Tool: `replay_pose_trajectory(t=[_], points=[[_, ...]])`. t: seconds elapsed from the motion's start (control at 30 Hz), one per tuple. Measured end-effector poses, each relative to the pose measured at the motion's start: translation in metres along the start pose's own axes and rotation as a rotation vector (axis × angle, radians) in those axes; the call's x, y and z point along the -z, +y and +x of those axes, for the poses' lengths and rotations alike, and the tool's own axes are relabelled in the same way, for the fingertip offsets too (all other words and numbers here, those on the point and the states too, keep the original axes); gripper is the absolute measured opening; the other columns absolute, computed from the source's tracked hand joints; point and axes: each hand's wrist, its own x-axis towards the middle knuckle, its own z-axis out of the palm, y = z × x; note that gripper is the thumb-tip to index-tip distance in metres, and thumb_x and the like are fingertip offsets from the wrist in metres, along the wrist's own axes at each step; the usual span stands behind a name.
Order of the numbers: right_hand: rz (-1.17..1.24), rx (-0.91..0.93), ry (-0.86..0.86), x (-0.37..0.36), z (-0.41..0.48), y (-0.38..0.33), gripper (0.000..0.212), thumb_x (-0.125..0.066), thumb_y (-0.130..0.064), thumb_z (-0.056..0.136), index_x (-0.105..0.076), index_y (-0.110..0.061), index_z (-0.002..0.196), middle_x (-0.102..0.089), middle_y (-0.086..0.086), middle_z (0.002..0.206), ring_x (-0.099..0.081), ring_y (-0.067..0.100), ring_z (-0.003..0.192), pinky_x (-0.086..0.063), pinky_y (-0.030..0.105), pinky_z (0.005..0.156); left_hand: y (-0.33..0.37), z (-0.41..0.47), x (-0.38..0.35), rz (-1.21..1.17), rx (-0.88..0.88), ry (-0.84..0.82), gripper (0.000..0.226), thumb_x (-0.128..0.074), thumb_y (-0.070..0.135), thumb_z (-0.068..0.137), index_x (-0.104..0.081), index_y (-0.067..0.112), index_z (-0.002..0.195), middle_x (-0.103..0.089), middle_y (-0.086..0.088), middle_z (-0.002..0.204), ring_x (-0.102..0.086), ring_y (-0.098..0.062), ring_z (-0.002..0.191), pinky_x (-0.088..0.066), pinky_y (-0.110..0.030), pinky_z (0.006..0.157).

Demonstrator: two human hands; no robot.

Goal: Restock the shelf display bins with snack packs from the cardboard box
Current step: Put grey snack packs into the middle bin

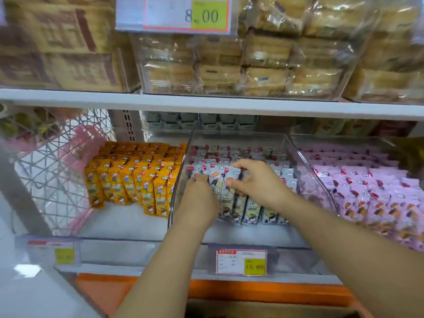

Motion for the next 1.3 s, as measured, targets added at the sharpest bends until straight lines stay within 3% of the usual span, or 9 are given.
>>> replay_pose_trajectory(t=[0.13,0.27,0.47,0.6,0.73,0.83,0.93,1.1,1.3], points=[[0.016,-0.016,-0.008,-0.002,0.002,0.002,0.051,-0.069,-0.022,0.087,-0.052,-0.017,0.134,-0.06,0.003,0.13,-0.065,0.016,0.101,-0.048,0.028,0.094,-0.002,-0.001,0.002,0.09,-0.023,-0.055,0.043,-0.053,0.02,0.095,-0.04,0.01,0.136,-0.036,-0.013,0.147,-0.034,-0.034,0.136,-0.03,-0.046,0.111],[-0.097,0.013,-0.016,-0.004,0.001,0.003,0.048,-0.071,-0.019,0.085,-0.056,-0.018,0.13,-0.056,-0.002,0.134,-0.059,0.014,0.108,-0.036,0.018,0.091,-0.004,-0.007,-0.002,-0.01,0.021,-0.224,0.05,-0.051,0.017,0.097,-0.032,0.013,0.143,-0.046,-0.01,0.141,-0.046,-0.029,0.126,-0.038,-0.032,0.099],[-0.123,-0.063,-0.102,0.017,-0.019,0.009,0.011,-0.064,-0.012,0.087,-0.065,-0.016,0.098,-0.058,-0.009,0.077,-0.053,0.002,0.063,-0.044,0.022,0.059,-0.005,-0.006,0.002,-0.14,0.018,-0.249,0.062,-0.05,0.015,0.098,-0.018,0.015,0.151,-0.044,-0.008,0.146,-0.051,-0.024,0.12,-0.036,-0.022,0.085],[-0.167,-0.153,-0.519,0.011,-0.032,0.016,0.037,-0.042,-0.005,0.093,-0.055,-0.004,0.128,-0.064,0.004,0.103,-0.064,0.024,0.088,-0.053,0.035,0.074,-0.005,-0.007,0.001,-0.167,0.003,-0.243,0.069,-0.05,0.015,0.098,-0.009,0.023,0.153,-0.039,-0.008,0.15,-0.054,-0.023,0.115,-0.043,-0.032,0.094],[-0.215,-0.151,-0.517,0.003,-0.029,0.023,0.048,-0.039,0.0,0.096,-0.042,-0.014,0.142,-0.049,0.005,0.138,-0.049,0.02,0.123,-0.038,0.021,0.083,-0.007,-0.009,0.002,-0.222,0.001,-0.257,0.072,-0.052,0.014,0.097,-0.008,0.029,0.153,-0.04,-0.008,0.149,-0.058,-0.025,0.11,-0.047,-0.033,0.091],[-0.232,-0.128,-0.456,0.002,-0.03,0.025,0.043,-0.042,0.0,0.095,-0.048,-0.008,0.137,-0.053,0.009,0.133,-0.054,0.021,0.115,-0.043,0.021,0.087,-0.009,-0.011,0.003,-0.237,0.003,-0.273,0.073,-0.051,0.015,0.098,-0.006,0.032,0.153,-0.041,-0.008,0.149,-0.057,-0.027,0.113,-0.043,-0.04,0.102],[-0.165,-0.146,-0.47,0.012,-0.032,0.022,0.036,-0.041,-0.005,0.096,-0.056,-0.01,0.128,-0.059,0.005,0.121,-0.058,0.017,0.097,-0.049,0.019,0.071,-0.01,-0.012,0.004,-0.207,-0.016,-0.281,0.074,-0.051,0.018,0.098,-0.003,0.031,0.153,-0.034,-0.007,0.153,-0.052,-0.028,0.123,-0.035,-0.042,0.11],[-0.142,-0.325,-0.804,0.019,-0.037,0.019,0.026,-0.046,-0.028,0.1,-0.058,-0.016,0.12,-0.062,0.0,0.113,-0.061,0.017,0.103,-0.054,0.03,0.081,-0.009,-0.02,0.021,-0.25,-0.116,-0.258,0.061,-0.049,0.02,0.099,-0.019,0.028,0.152,-0.027,0.0,0.156,-0.053,-0.016,0.116,-0.042,-0.02,0.079],[-0.002,-0.412,-0.899,0.015,-0.039,0.02,0.027,-0.051,-0.037,0.097,-0.062,-0.012,0.099,-0.056,0.003,0.092,-0.054,0.015,0.08,-0.048,0.024,0.067,-0.015,-0.036,0.027,-0.314,-0.239,-0.286,0.051,-0.05,0.017,0.099,-0.035,0.036,0.143,-0.044,0.011,0.143,-0.051,-0.003,0.105,-0.041,-0.017,0.082]])
